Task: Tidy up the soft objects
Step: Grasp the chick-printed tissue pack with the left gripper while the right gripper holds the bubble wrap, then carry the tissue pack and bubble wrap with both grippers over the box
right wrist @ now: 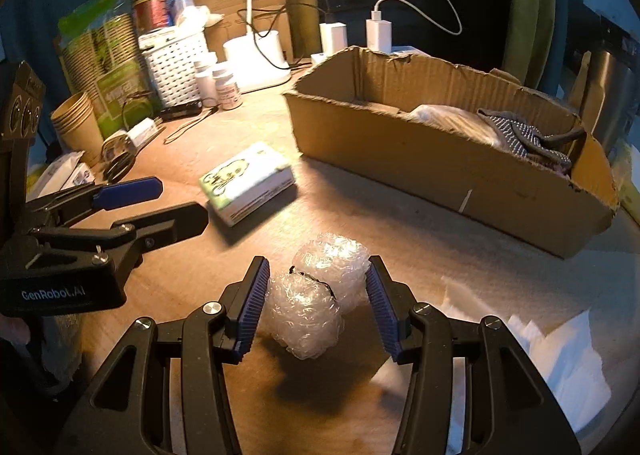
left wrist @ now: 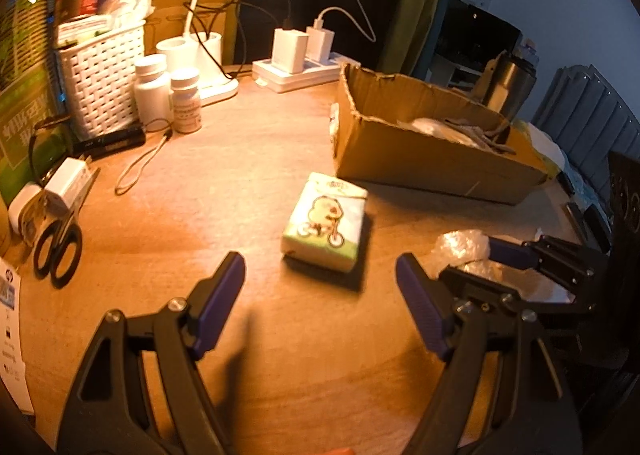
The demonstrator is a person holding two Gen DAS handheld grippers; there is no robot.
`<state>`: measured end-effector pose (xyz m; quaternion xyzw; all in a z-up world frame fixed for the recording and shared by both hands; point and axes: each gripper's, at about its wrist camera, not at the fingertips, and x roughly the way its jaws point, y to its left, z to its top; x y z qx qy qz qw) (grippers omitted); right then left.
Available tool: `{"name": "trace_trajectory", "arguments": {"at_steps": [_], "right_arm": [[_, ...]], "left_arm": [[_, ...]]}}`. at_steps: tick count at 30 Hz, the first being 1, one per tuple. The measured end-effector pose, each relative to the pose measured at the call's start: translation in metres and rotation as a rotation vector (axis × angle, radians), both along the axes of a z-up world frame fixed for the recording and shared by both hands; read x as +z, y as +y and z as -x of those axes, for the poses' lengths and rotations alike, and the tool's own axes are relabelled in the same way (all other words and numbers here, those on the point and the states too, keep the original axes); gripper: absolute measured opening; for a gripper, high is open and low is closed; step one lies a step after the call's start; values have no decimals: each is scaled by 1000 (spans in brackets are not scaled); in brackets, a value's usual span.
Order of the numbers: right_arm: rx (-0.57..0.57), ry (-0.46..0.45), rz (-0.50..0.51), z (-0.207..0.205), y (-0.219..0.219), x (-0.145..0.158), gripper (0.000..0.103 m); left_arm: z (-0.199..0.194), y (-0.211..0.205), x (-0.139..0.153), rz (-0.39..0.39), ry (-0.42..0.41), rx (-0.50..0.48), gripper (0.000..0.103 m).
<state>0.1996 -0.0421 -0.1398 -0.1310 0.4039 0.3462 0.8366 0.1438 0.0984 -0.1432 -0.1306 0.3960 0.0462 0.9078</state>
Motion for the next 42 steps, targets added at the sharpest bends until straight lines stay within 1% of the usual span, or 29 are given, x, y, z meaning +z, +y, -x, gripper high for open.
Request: {"name": "trace_trajectory", "arguments": {"at_steps": [9, 18, 24, 29, 30, 31, 33, 35, 39, 42], "right_arm": [[-25, -5, -12, -26, -3, 4, 52], [-39, 18, -23, -41, -10, 0, 52], [-34, 24, -39, -44, -14, 0, 52], [-32, 19, -43, -43, -15, 1, 52], [-32, 17, -44, -42, -15, 2, 52], [-32, 16, -45, -42, -15, 3, 52], [-30, 8, -47, -38, -16, 6, 52], [-30, -2, -50, -35, -17, 10, 52], [-33, -22, -53, -28, -19, 18, 52], [-36, -40, -57, -23, -21, 25, 52]], "left_arm": [[-32, -5, -8, -26, 44, -20, 79], [-55, -5, -22, -44, 98, -13, 79], [-63, -8, -23, -89, 98, -21, 79], [-62, -9, -23, -91, 94, -30, 78], [-61, -10, -23, -90, 94, -34, 77], [-61, -11, -23, -88, 93, -41, 73], [-58, -12, -22, -82, 88, -45, 55], [-56, -11, -20, -78, 86, -44, 49], [-52, -12, -18, -47, 77, -62, 49], [-46, -14, -11, -35, 56, -71, 49]]}}
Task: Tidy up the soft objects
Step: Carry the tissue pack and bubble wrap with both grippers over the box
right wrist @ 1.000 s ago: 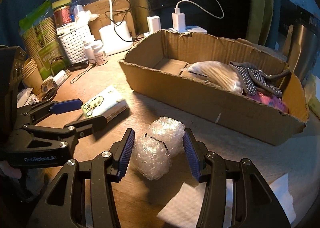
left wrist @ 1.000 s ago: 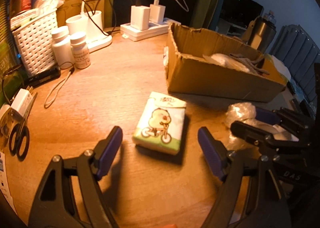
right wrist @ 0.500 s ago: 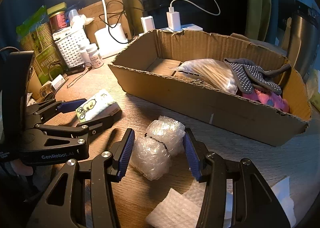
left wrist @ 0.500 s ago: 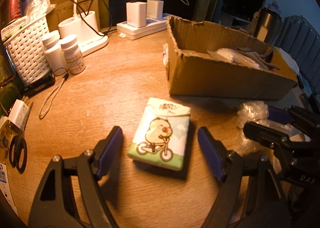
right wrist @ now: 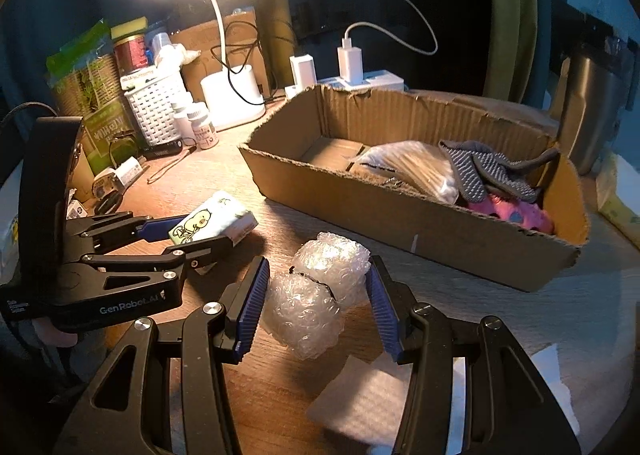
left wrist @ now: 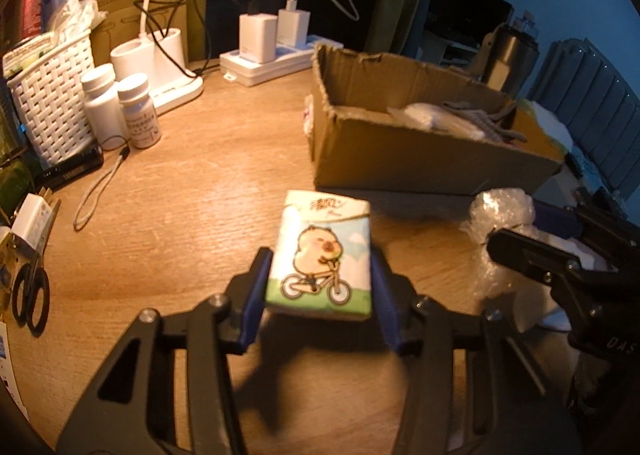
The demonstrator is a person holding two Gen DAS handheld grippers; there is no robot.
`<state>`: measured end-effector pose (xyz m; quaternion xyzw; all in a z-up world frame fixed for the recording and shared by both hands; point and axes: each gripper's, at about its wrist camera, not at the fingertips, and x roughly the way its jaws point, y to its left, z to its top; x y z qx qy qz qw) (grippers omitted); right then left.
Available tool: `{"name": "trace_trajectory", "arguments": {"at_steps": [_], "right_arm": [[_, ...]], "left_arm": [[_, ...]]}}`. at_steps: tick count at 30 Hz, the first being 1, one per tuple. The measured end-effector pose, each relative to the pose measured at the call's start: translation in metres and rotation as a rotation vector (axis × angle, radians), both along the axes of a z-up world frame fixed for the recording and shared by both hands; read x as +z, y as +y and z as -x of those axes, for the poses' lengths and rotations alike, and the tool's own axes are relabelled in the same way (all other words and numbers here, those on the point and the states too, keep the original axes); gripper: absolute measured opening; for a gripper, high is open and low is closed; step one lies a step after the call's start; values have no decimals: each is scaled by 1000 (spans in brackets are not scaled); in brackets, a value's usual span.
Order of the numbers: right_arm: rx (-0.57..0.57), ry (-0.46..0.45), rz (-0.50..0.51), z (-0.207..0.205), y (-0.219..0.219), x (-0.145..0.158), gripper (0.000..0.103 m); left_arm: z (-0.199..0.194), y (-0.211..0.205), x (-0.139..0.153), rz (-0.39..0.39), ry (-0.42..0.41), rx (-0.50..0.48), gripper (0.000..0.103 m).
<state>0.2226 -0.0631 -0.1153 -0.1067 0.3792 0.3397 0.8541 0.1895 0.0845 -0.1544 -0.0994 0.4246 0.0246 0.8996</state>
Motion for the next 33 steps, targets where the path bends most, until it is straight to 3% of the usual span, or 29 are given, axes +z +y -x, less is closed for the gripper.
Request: {"name": "trace_trajectory", "arguments": {"at_steps": [13, 33], "right_arm": [[7, -77, -20, 22, -8, 27, 52], [-13, -221, -67, 9, -14, 82, 52]], "left_arm": [[28, -17, 46, -10, -119, -24, 49], [11, -23, 113, -24, -290, -50, 49]]}}
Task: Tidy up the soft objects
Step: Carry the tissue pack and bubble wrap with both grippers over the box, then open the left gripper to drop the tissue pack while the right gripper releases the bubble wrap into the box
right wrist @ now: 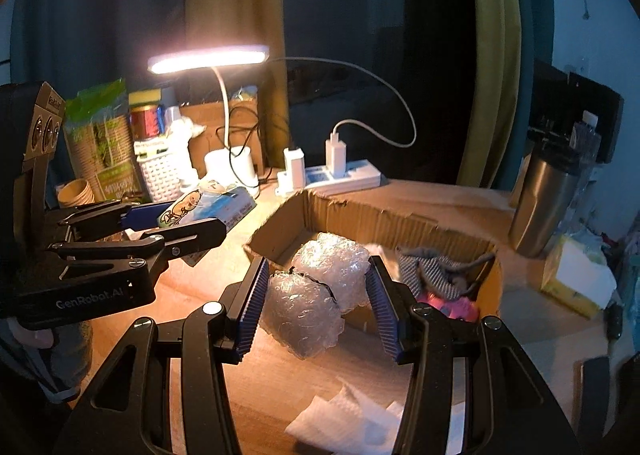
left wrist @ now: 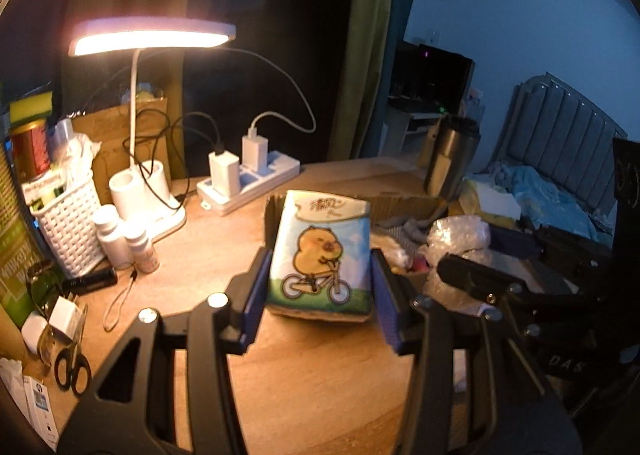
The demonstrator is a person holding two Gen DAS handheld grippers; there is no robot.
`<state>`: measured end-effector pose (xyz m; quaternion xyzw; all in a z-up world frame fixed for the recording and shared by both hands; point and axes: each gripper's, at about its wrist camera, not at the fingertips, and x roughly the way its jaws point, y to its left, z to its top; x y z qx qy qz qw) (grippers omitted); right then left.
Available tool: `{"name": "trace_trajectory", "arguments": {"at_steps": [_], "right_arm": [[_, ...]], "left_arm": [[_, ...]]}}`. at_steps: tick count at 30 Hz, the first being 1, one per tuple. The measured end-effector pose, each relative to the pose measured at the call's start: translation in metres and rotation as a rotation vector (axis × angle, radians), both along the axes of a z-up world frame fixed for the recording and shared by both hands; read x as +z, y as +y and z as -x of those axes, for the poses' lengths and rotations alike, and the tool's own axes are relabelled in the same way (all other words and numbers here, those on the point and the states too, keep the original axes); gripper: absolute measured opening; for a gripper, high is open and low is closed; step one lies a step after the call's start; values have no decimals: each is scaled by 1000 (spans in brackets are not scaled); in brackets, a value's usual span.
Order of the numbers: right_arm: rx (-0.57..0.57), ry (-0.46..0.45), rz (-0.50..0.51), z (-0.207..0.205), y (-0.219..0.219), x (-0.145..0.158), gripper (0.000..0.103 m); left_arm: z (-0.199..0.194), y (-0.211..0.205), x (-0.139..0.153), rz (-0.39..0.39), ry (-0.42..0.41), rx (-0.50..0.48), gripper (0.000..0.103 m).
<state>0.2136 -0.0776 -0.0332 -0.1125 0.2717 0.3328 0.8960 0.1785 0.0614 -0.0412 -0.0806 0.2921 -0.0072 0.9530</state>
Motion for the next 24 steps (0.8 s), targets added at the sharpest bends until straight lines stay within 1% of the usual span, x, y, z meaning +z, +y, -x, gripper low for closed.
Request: {"name": "trace_trajectory", "arguments": {"at_steps": [7, 13, 18, 24], "right_arm": [[-9, -36, -24, -11, 2, 15, 52], [-3, -40, -26, -22, 9, 18, 52], [8, -35, -25, -32, 16, 16, 52], [12, -21, -28, -47, 23, 11, 52]], "left_arm": [[-13, 3, 15, 2, -37, -4, 49], [-25, 9, 21, 9, -51, 2, 49], [-35, 15, 16, 19, -44, 13, 49], [-56, 22, -3, 22, -3, 24, 49]]}}
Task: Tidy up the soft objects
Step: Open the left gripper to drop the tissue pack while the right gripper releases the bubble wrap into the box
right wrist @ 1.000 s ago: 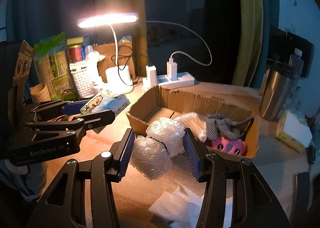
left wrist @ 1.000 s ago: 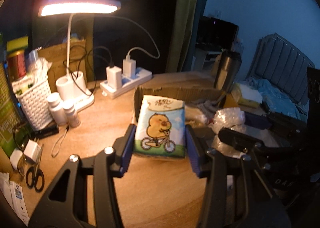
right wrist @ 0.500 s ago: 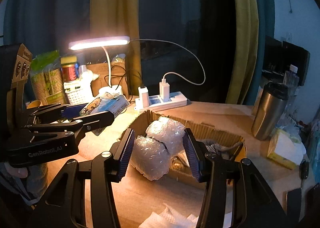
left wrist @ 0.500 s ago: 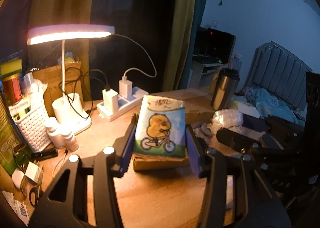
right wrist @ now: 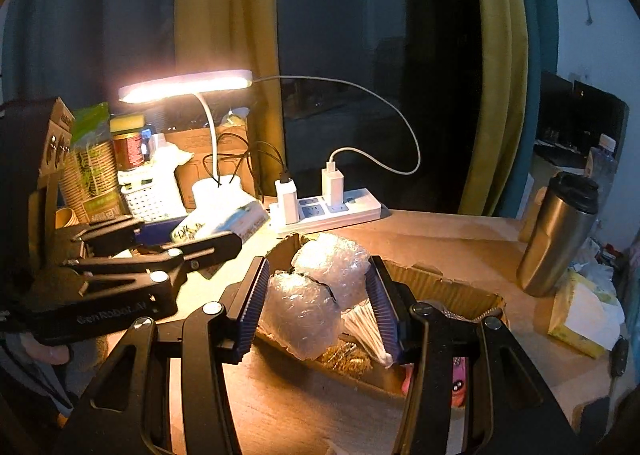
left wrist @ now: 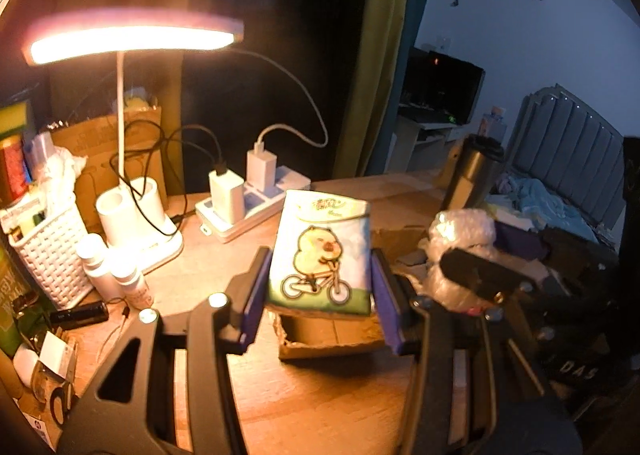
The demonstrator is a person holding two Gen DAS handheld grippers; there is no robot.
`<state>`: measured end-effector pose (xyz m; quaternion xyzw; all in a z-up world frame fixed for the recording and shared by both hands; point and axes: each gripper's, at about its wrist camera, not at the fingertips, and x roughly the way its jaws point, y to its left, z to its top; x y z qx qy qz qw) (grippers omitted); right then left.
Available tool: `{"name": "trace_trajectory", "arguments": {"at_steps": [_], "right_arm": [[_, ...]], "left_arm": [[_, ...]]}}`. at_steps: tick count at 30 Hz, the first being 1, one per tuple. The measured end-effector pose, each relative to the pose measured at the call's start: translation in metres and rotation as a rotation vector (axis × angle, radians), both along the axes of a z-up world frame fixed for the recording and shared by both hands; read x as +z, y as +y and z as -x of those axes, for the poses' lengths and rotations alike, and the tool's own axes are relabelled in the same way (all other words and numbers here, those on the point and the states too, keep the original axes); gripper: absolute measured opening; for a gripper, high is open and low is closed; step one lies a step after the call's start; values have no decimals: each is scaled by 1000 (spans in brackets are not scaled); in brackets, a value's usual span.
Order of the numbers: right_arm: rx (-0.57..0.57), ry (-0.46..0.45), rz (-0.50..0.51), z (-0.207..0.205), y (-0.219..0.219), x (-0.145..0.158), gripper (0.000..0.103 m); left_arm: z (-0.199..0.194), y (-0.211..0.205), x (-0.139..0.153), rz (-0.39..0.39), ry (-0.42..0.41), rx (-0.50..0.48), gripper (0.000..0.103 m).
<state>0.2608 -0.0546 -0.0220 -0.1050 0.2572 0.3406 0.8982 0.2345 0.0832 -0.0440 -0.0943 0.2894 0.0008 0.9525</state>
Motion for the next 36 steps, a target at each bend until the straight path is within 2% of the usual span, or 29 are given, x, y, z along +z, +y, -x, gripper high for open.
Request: {"name": "trace_trajectory", "arguments": {"at_steps": [9, 18, 27, 36], "right_arm": [[4, 59, -7, -30, 10, -20, 52], [2, 122, -8, -55, 15, -40, 52], [-6, 159, -23, -68, 17, -50, 52], [3, 153, -11, -68, 25, -48, 52]], "left_arm": [[-32, 7, -37, 33, 105, -19, 49], [-54, 8, -59, 63, 168, -22, 50], [-60, 7, -59, 47, 165, -13, 53], [-44, 18, -49, 55, 133, 12, 53]]}}
